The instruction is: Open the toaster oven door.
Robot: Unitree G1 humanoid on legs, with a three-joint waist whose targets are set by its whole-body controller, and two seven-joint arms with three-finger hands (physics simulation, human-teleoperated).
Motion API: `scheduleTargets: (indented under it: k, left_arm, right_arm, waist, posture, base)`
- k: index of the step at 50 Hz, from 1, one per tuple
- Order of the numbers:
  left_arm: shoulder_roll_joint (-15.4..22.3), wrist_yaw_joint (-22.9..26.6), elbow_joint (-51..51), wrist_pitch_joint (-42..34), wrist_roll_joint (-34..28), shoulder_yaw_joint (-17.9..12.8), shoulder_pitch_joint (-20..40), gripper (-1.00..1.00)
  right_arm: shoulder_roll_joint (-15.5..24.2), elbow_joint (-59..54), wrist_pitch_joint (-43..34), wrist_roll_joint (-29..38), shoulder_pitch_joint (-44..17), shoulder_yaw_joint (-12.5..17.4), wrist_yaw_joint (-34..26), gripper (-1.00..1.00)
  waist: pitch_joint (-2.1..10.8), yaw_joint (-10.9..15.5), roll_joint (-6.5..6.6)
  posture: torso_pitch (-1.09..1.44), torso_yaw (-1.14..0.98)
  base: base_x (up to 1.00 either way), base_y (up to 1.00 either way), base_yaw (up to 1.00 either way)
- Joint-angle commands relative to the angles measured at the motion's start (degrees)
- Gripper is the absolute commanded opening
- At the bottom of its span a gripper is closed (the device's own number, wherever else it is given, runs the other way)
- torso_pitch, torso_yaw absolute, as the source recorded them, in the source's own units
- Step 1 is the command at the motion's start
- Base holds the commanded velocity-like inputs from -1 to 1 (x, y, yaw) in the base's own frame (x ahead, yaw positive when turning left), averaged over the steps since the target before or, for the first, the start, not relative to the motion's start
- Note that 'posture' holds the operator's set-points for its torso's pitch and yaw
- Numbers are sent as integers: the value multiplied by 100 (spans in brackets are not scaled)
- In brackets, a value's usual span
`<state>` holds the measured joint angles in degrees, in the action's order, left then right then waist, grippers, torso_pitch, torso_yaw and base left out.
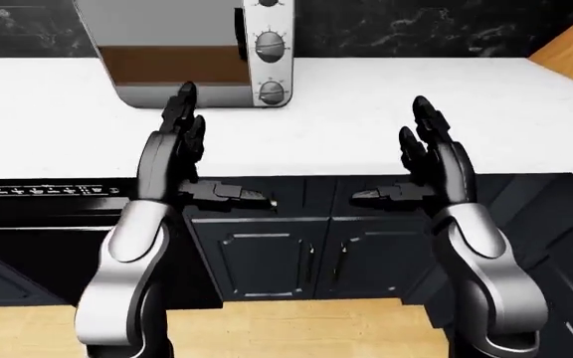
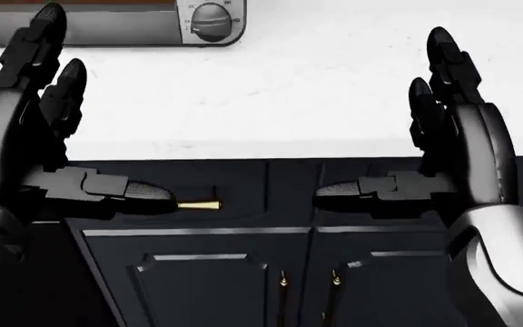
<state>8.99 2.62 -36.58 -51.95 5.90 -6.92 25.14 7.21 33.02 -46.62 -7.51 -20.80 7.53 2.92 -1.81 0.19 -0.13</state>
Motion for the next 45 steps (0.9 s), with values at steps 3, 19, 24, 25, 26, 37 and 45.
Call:
scheduleTargets:
  k: [3, 19, 24, 25, 26, 37, 45]
  left_arm:
    - [48, -22, -187, 207, -34, -83, 154, 100]
    - [18, -8, -163, 273, -57, -60, 90, 100]
    - [16, -3, -151, 274, -61, -56, 103, 100]
    - [16, 2, -141, 288, -63, -54, 97, 100]
    - [16, 5, -134, 295, -62, -59, 95, 100]
    - [25, 5, -152, 260, -39, -76, 110, 100]
    - [28, 8, -125, 300, -40, -71, 93, 100]
  right_arm:
    - [7, 143, 307, -24, -135, -2, -40, 100]
    - [4, 211, 253, -65, -106, -4, -13, 100]
    - [6, 178, 298, -53, -88, -2, -27, 100]
    - [7, 178, 294, -52, -87, -2, -27, 100]
    - [8, 199, 266, -52, -96, -3, -23, 100]
    - [7, 183, 269, -31, -104, -21, -24, 100]
    - [-20, 168, 263, -72, -141, 0, 6, 100]
  waist:
    - [68, -3, 215]
    - [110, 82, -304]
    - [138, 21, -235]
    - [136, 19, -201]
    - [104, 10, -156]
    - [79, -10, 280]
    - [37, -35, -139]
  posture:
    - [0, 0]
    - [0, 0]
    - [0, 0]
    - [0, 0]
    - [0, 0]
    - [0, 0]
    - [0, 0]
  base:
    - [2, 5, 0]
    - [4, 4, 0]
    - [12, 8, 0]
    - [12, 11, 0]
    - [11, 11, 0]
    - [12, 13, 0]
    - [15, 14, 0]
